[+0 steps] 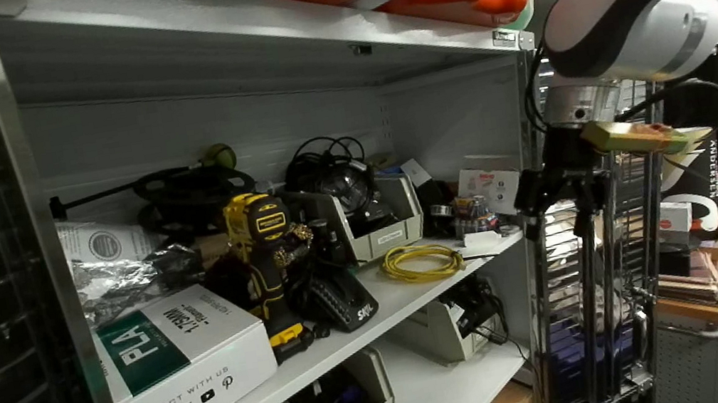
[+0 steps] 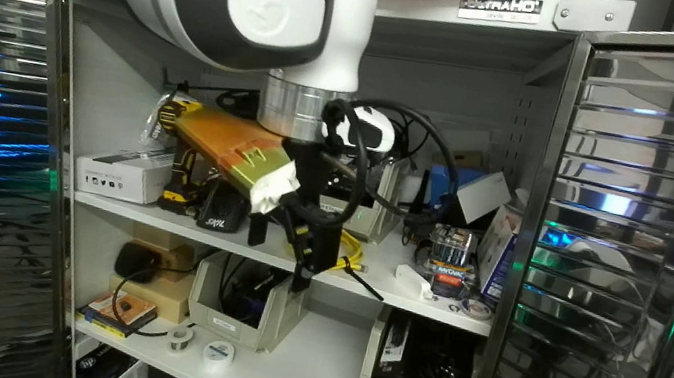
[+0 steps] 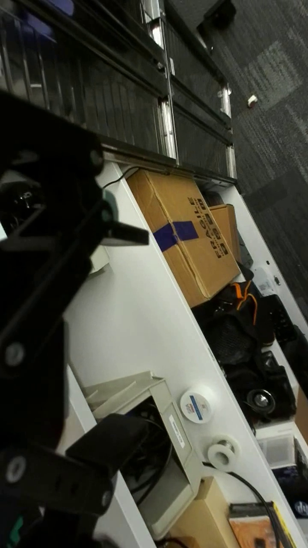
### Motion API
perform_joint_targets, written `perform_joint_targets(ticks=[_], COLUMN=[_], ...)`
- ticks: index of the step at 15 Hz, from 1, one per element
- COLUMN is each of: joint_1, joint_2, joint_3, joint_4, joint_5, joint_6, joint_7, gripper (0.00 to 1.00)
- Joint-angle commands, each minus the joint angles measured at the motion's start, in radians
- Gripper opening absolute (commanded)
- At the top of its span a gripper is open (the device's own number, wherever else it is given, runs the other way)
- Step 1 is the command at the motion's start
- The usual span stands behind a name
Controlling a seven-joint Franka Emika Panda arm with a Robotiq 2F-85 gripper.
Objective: Put the yellow cable in the compartment.
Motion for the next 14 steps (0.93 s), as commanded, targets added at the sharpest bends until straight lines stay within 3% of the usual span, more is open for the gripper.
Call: perform_joint_targets(ticks=[1,7,14], joint_1=[-0.006,-0.001,0.021], joint_2=[0.189,0.397,0.533], joint_3=[0.026,0.046,0.075], joint_4=[0.173,0.376,0.555], joint_5=[-0.017,-0.015,-0.017], joint_6=[0.043,0.117,0.134], joint_7=[0.064,0.143,0.185], gripper=[1.00,1.00,1.00])
